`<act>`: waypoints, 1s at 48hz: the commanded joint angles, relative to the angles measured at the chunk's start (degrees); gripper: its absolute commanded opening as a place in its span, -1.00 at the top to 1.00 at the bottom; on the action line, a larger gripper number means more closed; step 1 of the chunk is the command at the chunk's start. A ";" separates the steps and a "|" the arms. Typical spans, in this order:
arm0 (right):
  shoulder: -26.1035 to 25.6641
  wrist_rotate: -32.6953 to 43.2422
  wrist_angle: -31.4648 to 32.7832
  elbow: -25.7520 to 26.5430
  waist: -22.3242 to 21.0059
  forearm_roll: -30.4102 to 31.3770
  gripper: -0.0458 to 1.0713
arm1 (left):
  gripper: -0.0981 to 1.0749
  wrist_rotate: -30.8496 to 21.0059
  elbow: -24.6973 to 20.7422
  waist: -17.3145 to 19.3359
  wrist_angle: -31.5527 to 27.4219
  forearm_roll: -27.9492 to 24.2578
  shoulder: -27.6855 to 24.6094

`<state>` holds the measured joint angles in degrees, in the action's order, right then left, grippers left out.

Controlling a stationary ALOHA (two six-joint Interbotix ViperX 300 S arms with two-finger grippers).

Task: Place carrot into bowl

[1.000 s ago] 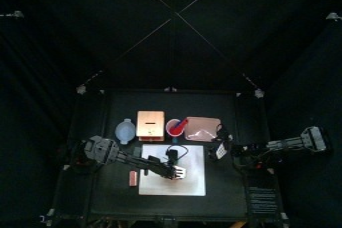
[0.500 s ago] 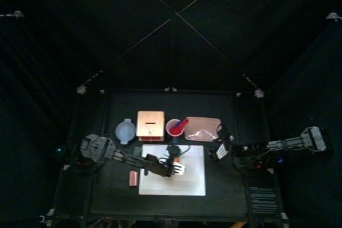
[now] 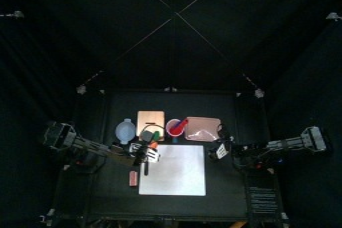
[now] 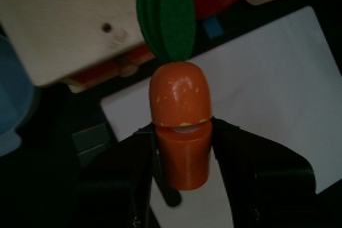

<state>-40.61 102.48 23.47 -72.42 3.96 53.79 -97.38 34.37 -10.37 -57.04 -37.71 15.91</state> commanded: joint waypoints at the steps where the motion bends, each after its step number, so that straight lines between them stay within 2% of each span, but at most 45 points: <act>1: 0.18 0.00 0.18 1.23 -0.09 -0.09 -0.83 | -0.07 0.00 3.52 2.20 0.18 -0.79 5.10; 7: 0.18 0.09 0.53 1.23 -0.70 -0.09 -0.83 | -0.07 -0.35 14.85 8.17 0.88 -2.55 12.83; 11: 0.18 0.18 0.88 1.32 -1.93 -0.09 -0.83 | -0.07 -0.26 21.18 12.57 4.66 -3.52 16.17; 17: 0.26 0.18 0.88 1.67 -3.08 -0.88 -0.83 | -0.08 0.00 26.89 17.84 15.03 -3.96 17.14; 22: 0.26 0.18 0.88 2.20 -3.87 -1.14 -0.83 | -0.13 0.18 30.94 22.15 19.16 -5.89 16.70; 26: 0.26 0.18 0.88 2.72 -4.22 -1.41 -0.83 | -0.26 0.26 32.52 24.52 21.27 -7.47 16.70; 30: 0.26 0.18 0.88 2.81 -4.57 -1.58 -0.83 | -0.47 0.18 33.22 26.37 24.87 -9.40 16.70; 37: 0.26 0.18 0.97 2.64 -5.10 -2.90 -0.83 | -0.79 0.35 33.49 26.89 30.50 -11.95 16.70; 48: 0.26 0.09 0.97 2.81 -5.10 -4.13 -0.83 | -0.85 0.53 33.49 26.98 30.67 -12.74 18.90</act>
<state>-40.43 102.74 24.43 -70.84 -0.88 49.66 -97.03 68.91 16.44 -26.54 -50.10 34.01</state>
